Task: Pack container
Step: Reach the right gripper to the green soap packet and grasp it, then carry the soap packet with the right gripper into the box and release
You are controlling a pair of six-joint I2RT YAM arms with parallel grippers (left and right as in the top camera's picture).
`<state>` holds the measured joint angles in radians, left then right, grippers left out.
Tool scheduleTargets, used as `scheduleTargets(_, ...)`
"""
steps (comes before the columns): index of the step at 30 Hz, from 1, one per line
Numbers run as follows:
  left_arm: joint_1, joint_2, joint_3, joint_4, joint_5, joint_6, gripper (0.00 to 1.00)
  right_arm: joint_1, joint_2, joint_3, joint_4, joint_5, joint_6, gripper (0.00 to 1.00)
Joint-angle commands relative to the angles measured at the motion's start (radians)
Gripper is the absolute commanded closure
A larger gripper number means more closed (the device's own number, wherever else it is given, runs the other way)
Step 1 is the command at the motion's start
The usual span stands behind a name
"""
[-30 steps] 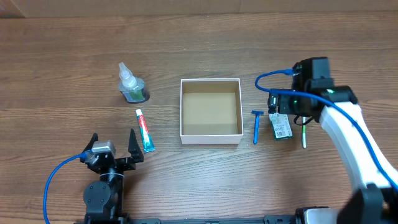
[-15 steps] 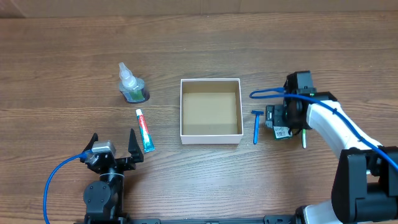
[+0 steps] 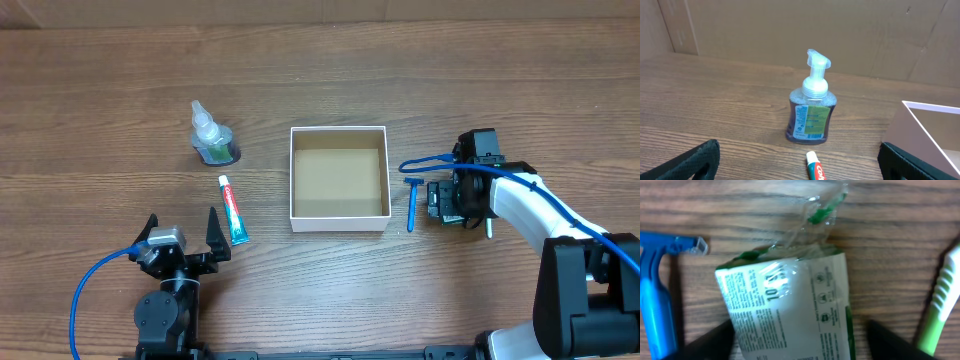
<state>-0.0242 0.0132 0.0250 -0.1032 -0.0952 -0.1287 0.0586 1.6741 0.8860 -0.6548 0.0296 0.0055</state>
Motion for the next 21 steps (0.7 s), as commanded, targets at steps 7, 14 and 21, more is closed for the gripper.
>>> scheduleTargets(7,0.004,-0.009,-0.005,0.007,-0.009,-0.01,0.0,-0.002,0.004,0.016,-0.014,-0.01,-0.002,0.63)
scheduleTargets(14,0.004,-0.009,-0.005,0.007,-0.009,-0.009,0.0,0.006,-0.042,0.32,-0.309,-0.141,0.001,0.68)
scheduleTargets(21,0.004,-0.009,-0.005,0.006,-0.009,-0.009,0.0,0.14,-0.124,0.617,-0.542,-0.14,0.077,0.68)
